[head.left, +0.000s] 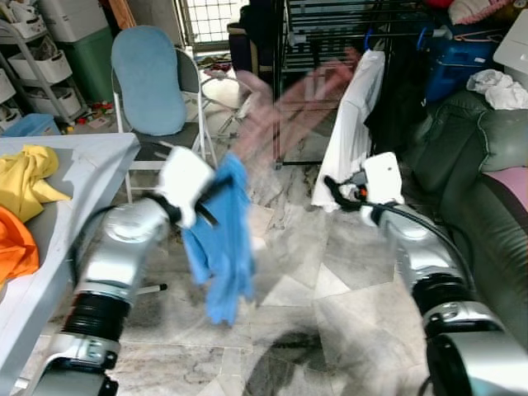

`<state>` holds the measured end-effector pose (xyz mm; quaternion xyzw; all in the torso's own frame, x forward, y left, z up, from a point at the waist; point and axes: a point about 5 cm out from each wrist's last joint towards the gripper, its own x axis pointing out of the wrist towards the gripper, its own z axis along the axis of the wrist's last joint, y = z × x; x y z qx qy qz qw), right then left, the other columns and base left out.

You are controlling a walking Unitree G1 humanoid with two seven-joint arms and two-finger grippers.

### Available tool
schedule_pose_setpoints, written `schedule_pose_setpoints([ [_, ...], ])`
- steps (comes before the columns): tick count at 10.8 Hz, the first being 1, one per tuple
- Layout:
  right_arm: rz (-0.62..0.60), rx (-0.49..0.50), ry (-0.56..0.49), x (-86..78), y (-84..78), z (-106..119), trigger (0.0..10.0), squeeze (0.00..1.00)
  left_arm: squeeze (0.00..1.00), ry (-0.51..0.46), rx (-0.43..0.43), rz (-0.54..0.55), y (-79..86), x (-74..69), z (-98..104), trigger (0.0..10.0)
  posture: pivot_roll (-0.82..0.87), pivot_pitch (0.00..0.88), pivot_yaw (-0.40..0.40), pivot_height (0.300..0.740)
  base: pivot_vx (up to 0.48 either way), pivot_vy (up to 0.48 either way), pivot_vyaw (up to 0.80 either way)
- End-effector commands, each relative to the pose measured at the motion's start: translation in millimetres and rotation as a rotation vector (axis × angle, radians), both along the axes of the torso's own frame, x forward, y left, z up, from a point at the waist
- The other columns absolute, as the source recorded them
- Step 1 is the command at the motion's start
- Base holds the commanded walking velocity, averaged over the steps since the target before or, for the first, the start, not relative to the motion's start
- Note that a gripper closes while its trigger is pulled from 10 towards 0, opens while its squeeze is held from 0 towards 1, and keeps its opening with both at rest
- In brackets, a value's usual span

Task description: Hang hanger

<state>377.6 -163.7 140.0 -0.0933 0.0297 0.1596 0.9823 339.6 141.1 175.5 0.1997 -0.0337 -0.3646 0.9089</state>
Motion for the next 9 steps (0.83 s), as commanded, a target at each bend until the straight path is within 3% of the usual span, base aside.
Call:
schedule_pose_setpoints([
  [1, 0.018, -0.024, -0.002, -1.3, 2.5, -0.3, 10.0, 1.0, 0.0, -0.061, 0.033, -0.004, 3.0, 3.0, 13.1, 0.0, 0.01, 0.006, 0.056, 0.74, 0.0, 0.0, 0.0],
  [3, 0.181, 0.016, 0.041, -9.8, 23.3, 0.7, 10.0, 1.0, 0.0, -0.168, 0.125, -0.09, -7.0, 2.4, 26.8, 0.0, 0.01, 0.009, 0.057, 0.74, 0.0, 0.0, 0.0],
  [4, 0.263, 0.104, 0.079, -15.3, 32.4, -0.7, 10.0, 0.0, 0.0, -0.234, 0.157, -0.142, -15.4, 2.6, 37.3, 0.0, 0.02, 0.01, 0.062, 0.74, 0.0, 0.0, 0.0],
  [5, 0.322, 0.111, 0.111, -20.5, 39.7, -6.6, 10.0, 0.0, 0.0, -0.311, 0.174, -0.197, -24.0, 0.7, 48.8, 0.0, 0.02, 0.011, 0.066, 0.74, 0.0, 0.0, 0.0],
  [9, 0.448, 0.17, 0.156, -36.7, 54.6, -9.7, 10.0, 0.0, 0.0, -0.39, 0.155, -0.263, -38.5, -1.7, 58.1, 0.0, 0.02, 0.013, 0.069, 0.74, 0.0, 0.0, 0.0],
])
